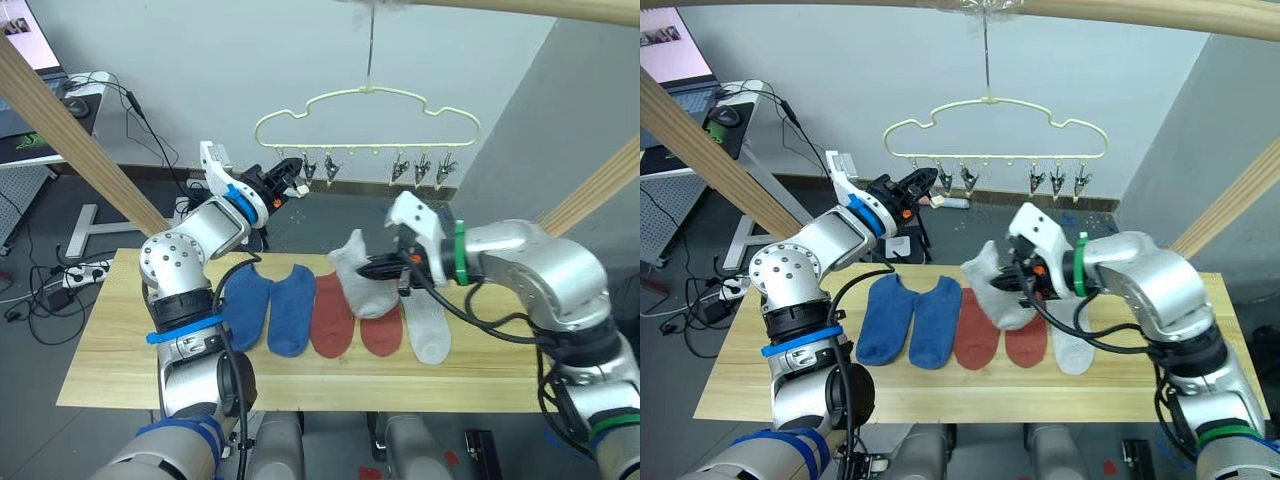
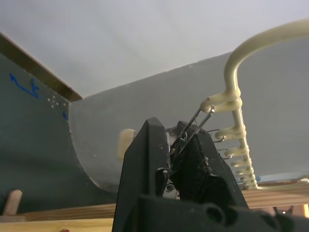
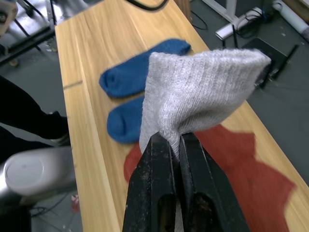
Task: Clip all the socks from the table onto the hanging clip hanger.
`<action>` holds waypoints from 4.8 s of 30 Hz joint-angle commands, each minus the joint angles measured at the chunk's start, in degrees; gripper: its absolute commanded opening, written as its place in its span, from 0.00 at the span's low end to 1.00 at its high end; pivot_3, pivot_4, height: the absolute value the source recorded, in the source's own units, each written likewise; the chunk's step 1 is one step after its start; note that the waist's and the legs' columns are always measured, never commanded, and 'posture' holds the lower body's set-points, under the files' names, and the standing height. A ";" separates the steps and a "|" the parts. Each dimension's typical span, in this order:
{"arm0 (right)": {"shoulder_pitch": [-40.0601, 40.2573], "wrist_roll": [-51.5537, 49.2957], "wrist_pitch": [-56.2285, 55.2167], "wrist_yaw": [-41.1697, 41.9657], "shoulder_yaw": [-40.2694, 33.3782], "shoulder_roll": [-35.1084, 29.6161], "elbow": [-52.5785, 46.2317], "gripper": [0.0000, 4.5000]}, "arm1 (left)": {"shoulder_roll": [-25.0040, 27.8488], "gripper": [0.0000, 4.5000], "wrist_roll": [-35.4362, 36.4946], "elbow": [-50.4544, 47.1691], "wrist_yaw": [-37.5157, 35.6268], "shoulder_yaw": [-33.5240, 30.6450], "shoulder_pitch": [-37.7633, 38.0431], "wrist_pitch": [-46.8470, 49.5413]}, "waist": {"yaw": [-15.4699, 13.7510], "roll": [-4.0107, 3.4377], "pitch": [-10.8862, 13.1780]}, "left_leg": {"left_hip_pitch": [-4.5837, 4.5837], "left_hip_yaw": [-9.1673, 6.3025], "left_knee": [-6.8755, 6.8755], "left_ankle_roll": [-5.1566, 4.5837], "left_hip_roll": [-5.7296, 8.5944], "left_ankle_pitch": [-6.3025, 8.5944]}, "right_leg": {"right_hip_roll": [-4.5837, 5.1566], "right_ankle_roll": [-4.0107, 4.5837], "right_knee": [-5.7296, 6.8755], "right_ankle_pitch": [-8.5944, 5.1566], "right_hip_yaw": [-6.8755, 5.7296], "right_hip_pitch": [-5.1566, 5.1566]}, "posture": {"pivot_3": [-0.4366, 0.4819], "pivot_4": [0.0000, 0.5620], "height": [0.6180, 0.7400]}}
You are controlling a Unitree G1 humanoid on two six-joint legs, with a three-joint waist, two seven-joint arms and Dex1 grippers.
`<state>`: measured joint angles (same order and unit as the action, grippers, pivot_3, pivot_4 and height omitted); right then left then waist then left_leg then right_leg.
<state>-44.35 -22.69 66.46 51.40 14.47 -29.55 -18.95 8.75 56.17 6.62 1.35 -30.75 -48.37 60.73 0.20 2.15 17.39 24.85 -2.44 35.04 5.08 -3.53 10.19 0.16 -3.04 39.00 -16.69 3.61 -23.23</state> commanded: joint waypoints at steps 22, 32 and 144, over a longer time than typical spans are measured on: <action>-14.30 7.65 -21.04 3.12 7.65 10.99 27.99 0.00 | 2.56 0.06 8.78 -1.97 7.68 -0.21 2.44 2.26 | -0.52 0.05 -0.09 | 0.00 -0.27 -0.06 0.35 -0.03 -0.21 | -0.01 0.11 0.12 0.07 -0.22 -0.01 | 0.68 0.39 1.00; -16.27 8.86 -22.60 5.29 7.78 12.00 30.29 0.00 | 2.59 0.06 8.98 -2.28 7.62 0.76 3.22 0.88 | -0.79 0.05 -0.10 | 0.00 -0.31 -0.08 0.42 -0.04 -0.25 | -0.01 0.13 0.14 0.08 -0.27 0.00 | 0.68 0.39 1.00; 14.69 -41.19 9.07 -18.77 -41.90 -22.29 -21.13 1.00 | -3.35 0.34 -51.97 -5.23 -10.98 34.84 15.03 -49.91 | -0.59 0.02 -0.25 | 0.22 -0.75 -0.04 0.17 -0.04 -0.50 | -0.02 0.46 0.11 0.31 -0.84 0.08 | 0.45 0.43 1.00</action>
<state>-29.86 -62.26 76.66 33.45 -25.31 -50.91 -38.68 5.96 3.78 2.66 -9.48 4.65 -32.53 11.81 -0.39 2.17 17.14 25.07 -3.19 35.01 5.25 -3.57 9.69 0.14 -2.58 39.12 -16.38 2.78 -23.14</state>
